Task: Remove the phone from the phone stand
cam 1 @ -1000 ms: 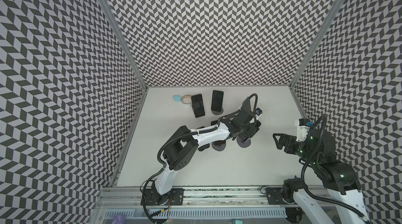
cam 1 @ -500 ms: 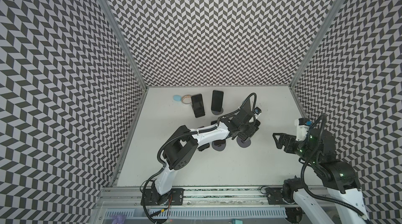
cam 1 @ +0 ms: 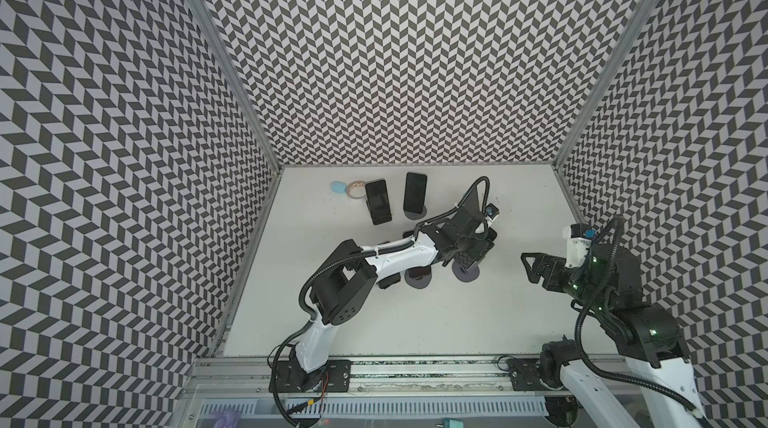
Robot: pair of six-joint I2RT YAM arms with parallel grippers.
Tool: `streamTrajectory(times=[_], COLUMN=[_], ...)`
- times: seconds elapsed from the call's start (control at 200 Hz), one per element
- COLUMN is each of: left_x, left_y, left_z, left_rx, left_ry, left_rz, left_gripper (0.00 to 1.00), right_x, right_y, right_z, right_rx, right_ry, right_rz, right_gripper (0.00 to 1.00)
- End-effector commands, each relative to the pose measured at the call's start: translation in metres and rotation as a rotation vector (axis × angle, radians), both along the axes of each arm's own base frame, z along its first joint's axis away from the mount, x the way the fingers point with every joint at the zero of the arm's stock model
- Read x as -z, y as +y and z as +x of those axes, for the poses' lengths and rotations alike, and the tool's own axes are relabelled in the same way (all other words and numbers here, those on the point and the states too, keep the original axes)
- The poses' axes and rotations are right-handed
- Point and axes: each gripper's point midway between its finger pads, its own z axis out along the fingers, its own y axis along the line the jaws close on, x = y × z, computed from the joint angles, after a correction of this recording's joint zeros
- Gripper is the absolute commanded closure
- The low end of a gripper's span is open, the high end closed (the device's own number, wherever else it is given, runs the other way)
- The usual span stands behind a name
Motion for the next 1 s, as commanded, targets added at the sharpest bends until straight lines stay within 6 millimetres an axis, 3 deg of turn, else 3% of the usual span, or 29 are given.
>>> streamTrajectory(times=[0.0, 0.215, 0.991], left_x=[-0.066, -0.075, -0.138], left_y=[-0.002, 0.0, 0.009], left_z=[0.006, 0.008, 0.003], left_rx=[-0.005, -0.004, -0.009], left_ry=[-0.081, -0.1, -0.169], left_rz=[-0.112, -0.117, -0.212], left_gripper=[0.33, 0.34, 0.34], right_x=[-0.02, -0.021, -0.053], right_y=[0.003, 0.004, 0.008], right_z=[0.006, 0.008, 0.009], right_rx=[-0.015, -0.011, -0.029], right_ry=[-0.069, -0.071, -0.132], right_rz=[0.008, 0.018, 0.045], right_gripper=[0.1, 0.12, 0.16])
